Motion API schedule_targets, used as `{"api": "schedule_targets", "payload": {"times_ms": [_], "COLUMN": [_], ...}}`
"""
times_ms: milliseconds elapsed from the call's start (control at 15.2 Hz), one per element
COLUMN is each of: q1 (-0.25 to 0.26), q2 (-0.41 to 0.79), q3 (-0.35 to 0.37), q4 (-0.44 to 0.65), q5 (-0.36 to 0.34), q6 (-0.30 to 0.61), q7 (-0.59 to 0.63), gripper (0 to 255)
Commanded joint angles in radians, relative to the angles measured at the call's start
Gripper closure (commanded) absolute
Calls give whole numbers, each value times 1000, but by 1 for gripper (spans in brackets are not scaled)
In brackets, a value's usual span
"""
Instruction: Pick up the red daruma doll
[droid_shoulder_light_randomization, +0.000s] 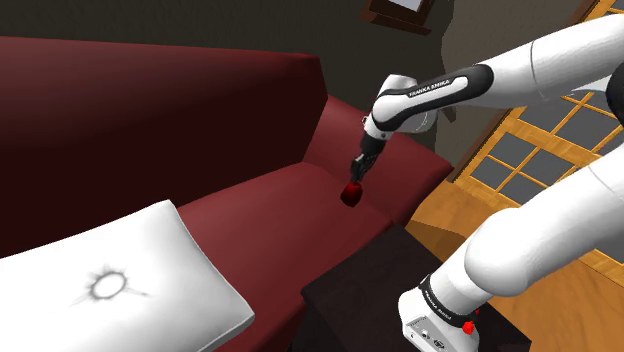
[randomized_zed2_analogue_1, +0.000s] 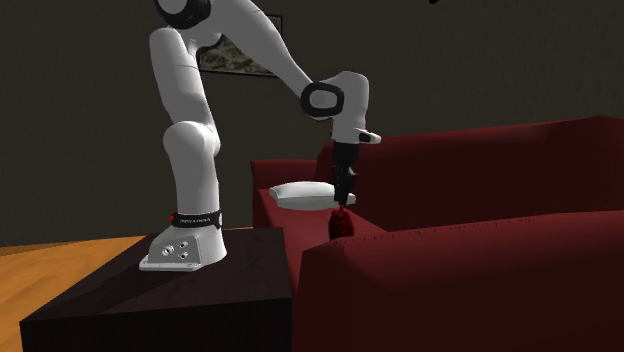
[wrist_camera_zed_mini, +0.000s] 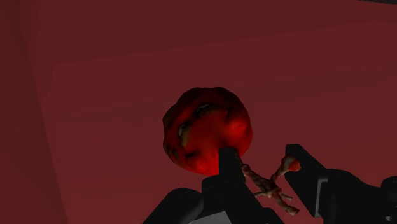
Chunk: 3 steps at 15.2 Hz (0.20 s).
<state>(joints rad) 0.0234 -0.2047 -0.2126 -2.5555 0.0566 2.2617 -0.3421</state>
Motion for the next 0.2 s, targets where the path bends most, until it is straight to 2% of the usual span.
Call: {"api": "schedule_targets", "payload": {"times_ms": [0,132], "q1": [-1,-1], "q2": [-21,-22], "q3": [3,3], "q4": [13,13], "q5": [-6,-7], "q6": [-33,-35], "q7": [8,8], "gripper": [255,255]}}
